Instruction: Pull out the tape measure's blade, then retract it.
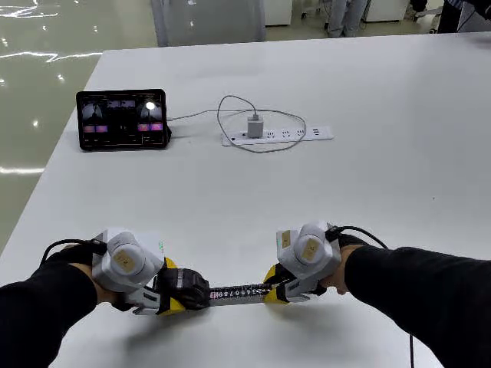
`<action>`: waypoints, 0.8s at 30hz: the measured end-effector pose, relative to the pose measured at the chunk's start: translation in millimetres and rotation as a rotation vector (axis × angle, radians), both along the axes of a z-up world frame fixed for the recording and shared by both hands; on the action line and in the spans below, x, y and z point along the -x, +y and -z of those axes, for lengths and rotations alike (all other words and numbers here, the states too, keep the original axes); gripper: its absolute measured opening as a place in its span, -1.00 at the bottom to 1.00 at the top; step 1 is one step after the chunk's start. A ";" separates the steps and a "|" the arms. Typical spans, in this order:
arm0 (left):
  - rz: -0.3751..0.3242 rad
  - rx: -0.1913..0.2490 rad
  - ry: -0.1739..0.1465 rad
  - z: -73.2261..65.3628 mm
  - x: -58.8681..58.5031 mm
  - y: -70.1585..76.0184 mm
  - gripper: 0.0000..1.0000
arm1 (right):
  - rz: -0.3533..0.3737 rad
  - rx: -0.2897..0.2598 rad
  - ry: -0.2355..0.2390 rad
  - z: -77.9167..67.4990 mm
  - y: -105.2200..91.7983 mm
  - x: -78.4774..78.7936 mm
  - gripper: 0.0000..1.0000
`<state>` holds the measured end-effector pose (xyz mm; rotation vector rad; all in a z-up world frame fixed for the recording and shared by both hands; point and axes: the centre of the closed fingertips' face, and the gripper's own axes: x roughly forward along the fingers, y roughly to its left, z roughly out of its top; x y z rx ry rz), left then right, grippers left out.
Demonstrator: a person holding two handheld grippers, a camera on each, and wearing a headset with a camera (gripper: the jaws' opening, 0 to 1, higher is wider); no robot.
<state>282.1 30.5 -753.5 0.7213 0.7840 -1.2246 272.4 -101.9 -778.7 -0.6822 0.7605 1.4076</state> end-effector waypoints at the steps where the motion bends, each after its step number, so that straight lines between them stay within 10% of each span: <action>1: 0.000 0.001 0.000 0.1 -0.1 -0.1 -0.37 | 0.001 0.000 0.000 0.3 -1.6 -0.3 -0.81; 24: 0.002 0.004 -0.004 -0.1 -0.3 -1.2 -0.37 | 0.020 0.016 0.007 -0.3 -24.5 0.6 -0.81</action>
